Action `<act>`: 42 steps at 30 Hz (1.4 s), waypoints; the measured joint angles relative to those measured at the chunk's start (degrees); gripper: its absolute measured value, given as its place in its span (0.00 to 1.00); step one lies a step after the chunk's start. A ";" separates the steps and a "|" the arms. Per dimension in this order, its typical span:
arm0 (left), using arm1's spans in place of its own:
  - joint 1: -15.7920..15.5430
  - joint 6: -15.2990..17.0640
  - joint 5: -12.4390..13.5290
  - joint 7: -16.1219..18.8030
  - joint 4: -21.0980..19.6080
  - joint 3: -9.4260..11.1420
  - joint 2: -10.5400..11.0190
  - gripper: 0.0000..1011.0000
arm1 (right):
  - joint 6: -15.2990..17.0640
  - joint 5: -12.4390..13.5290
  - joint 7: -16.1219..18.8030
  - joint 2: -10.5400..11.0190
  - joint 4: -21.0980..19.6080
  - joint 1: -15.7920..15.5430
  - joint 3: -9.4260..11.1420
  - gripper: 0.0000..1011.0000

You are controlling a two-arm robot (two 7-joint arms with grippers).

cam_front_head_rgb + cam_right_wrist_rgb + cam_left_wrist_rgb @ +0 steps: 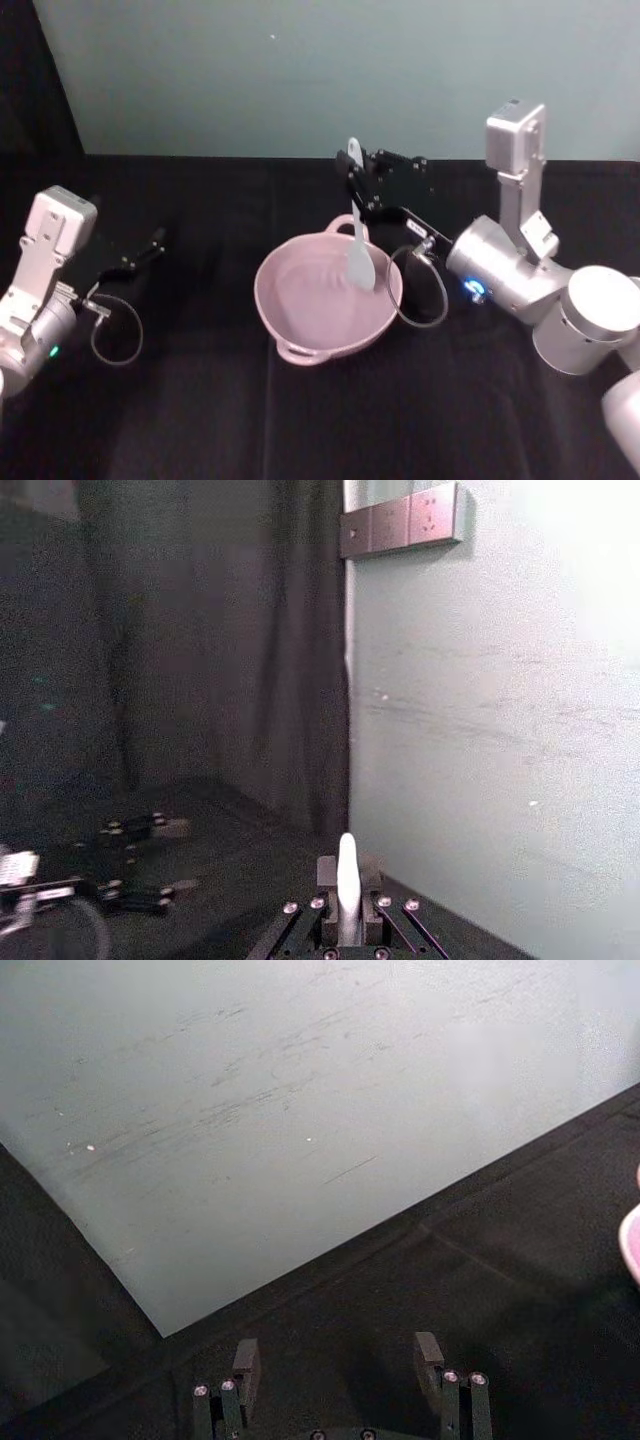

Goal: Use the one hand to pick up the spoon and stir the clear water in the bowl.

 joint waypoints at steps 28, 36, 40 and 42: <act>0.00 0.00 0.00 0.00 0.00 0.00 0.00 1.00 | -0.20 4.79 3.55 -4.77 8.66 4.69 -4.53 0.13; 0.00 0.00 0.00 0.00 0.00 0.00 0.00 1.00 | -4.12 2.64 2.08 -6.66 13.15 6.72 -3.89 0.13; 0.00 0.00 0.00 0.00 0.00 0.00 0.00 1.00 | -5.63 1.34 1.06 -6.92 14.43 7.00 -3.16 0.13; 0.00 0.00 0.00 0.00 0.00 0.00 0.00 1.00 | -6.01 0.86 0.73 -6.85 14.57 6.93 -2.61 0.13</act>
